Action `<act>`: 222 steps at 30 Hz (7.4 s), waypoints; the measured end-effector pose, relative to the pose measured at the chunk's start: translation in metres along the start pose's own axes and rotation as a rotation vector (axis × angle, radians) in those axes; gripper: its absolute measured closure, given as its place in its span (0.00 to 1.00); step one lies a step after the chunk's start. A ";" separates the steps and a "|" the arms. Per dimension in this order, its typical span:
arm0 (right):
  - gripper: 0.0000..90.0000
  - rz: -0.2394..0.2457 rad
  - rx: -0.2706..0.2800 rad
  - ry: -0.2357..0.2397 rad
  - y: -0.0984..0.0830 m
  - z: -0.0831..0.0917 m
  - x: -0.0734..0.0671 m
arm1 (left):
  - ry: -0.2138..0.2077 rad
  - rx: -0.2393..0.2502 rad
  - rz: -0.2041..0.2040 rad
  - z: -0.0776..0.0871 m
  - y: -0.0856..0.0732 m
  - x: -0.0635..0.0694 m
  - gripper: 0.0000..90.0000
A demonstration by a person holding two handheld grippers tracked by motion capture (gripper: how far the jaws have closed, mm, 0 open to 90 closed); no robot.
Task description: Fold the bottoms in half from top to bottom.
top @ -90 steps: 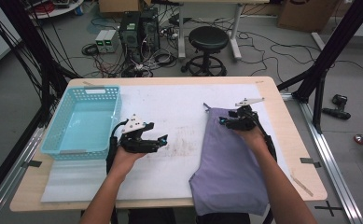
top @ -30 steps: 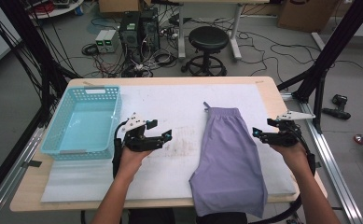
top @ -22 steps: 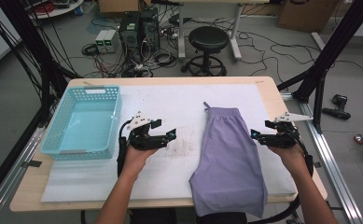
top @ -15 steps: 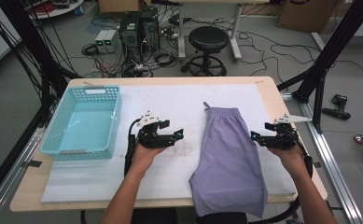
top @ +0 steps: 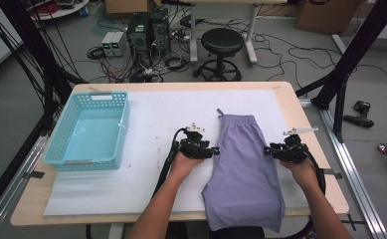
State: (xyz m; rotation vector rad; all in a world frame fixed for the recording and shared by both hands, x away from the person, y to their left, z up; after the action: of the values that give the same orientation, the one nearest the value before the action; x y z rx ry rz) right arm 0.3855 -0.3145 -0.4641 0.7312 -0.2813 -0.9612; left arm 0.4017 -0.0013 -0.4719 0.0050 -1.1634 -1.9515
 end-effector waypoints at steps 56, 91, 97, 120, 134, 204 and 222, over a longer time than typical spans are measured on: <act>0.66 0.011 -0.028 0.077 0.054 -0.057 0.006 | 0.067 -0.028 -0.064 -0.033 0.017 0.000 0.90; 0.94 0.133 0.234 0.153 0.078 -0.004 -0.009 | -0.045 0.194 -0.074 0.018 0.042 -0.009 0.98; 0.94 0.152 0.225 0.152 0.094 -0.005 -0.012 | -0.058 0.190 -0.062 0.025 0.045 -0.012 0.98; 0.94 0.187 0.271 0.247 0.034 0.035 -0.045 | -0.154 0.188 -0.112 0.054 -0.012 0.028 0.89; 0.73 0.268 0.235 0.286 -0.027 0.052 -0.072 | -0.050 0.253 -0.045 0.087 -0.015 0.010 0.64; 0.48 0.085 0.086 0.022 -0.016 0.019 -0.039 | -0.031 0.027 -0.019 0.037 -0.036 0.013 0.49; 0.96 0.140 0.069 0.074 -0.025 0.025 -0.050 | 0.020 0.049 -0.061 0.045 -0.027 0.011 0.99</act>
State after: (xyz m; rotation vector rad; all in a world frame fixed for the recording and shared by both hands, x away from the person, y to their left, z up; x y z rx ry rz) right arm 0.3282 -0.2935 -0.4585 0.7980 -0.2976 -0.7933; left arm 0.3594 0.0294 -0.4613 0.0869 -1.2098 -1.9710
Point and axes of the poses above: each handheld gripper's, and its own axes: z roughly backward along the jaws, y roughly out of its top, x roughly to its right, the point moved 3 cm from there along -z, roughly forward along the jaws, and after that the axes turned 5 degrees about z, right-handed, at the moved point
